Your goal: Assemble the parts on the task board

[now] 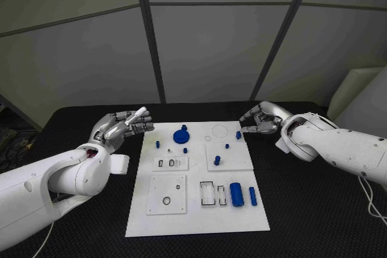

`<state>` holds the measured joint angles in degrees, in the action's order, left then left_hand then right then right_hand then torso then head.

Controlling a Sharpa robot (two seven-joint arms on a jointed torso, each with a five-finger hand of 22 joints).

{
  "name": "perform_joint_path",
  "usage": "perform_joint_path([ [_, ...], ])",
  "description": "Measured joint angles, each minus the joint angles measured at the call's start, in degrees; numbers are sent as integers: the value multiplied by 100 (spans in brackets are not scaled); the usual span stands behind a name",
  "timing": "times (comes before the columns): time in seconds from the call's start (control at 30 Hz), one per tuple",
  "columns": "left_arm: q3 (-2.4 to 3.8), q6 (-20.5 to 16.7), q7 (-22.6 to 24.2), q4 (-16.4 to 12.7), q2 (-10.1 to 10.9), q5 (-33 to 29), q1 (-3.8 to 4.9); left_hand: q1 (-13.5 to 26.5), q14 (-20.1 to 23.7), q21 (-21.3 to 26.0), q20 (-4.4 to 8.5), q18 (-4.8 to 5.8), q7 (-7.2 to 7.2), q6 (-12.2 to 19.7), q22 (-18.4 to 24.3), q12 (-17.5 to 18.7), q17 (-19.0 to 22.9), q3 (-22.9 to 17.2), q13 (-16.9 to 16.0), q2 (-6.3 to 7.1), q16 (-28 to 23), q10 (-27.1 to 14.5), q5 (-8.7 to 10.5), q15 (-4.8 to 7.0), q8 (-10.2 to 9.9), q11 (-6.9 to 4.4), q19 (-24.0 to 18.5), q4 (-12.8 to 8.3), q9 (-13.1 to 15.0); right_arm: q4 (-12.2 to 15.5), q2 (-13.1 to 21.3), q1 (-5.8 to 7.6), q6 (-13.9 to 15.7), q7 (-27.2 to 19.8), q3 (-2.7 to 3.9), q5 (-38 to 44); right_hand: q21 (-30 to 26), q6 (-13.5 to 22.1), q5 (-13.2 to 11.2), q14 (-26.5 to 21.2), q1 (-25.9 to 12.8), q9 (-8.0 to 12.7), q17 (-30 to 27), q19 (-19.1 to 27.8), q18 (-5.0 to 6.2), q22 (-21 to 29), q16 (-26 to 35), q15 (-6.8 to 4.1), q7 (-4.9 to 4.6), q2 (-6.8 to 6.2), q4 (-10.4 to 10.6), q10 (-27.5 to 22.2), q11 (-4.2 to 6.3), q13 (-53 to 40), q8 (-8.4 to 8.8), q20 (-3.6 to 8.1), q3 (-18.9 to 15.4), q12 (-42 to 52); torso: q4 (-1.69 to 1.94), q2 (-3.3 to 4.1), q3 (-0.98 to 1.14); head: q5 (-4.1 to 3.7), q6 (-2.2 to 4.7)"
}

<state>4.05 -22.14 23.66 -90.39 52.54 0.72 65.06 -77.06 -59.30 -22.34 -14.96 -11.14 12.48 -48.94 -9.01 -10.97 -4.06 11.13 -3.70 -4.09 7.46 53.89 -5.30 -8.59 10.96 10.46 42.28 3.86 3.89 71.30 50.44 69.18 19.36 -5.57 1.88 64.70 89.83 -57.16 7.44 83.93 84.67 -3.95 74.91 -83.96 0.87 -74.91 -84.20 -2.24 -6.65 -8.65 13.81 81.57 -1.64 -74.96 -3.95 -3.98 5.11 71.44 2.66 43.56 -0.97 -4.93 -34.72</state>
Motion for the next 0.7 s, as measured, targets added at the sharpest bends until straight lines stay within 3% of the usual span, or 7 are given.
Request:
perform_joint_path([
  [0.23, -1, 0, -3, 2, -3, 0, -2, 0, 0, 0, 0, 0, 0, 0, 0, 0, 0, 0, 0, 0, 0, 0, 0, 0, 0, 0, 0, 0, 0, -67, -62, -55, -131, 17, 1, -10, 0, 41, 0, 0, 0, 7, 0, 0, 0, 0, 0, 0, 0, 0, -1, 0, 0, 0, 25, 0, -1, -6, 12, 3, -4, -18, -18],
  [0.7, -1, -2, -21, 15, -1, 0, -2, 0, 0, 0, 0, 0, 0, 0, 0, 0, 1, 0, 0, 1, -35, -1, 0, 0, 0, 1, -1, 0, 0, -71, -65, -75, -280, 90, 0, 42, 0, 61, 22, 0, 23, 7, -1, 0, 0, 0, 0, 0, -20, 23, 0, 0, 0, -1, 25, 0, -1, -5, 4, 1, -4, 19, -40],
])
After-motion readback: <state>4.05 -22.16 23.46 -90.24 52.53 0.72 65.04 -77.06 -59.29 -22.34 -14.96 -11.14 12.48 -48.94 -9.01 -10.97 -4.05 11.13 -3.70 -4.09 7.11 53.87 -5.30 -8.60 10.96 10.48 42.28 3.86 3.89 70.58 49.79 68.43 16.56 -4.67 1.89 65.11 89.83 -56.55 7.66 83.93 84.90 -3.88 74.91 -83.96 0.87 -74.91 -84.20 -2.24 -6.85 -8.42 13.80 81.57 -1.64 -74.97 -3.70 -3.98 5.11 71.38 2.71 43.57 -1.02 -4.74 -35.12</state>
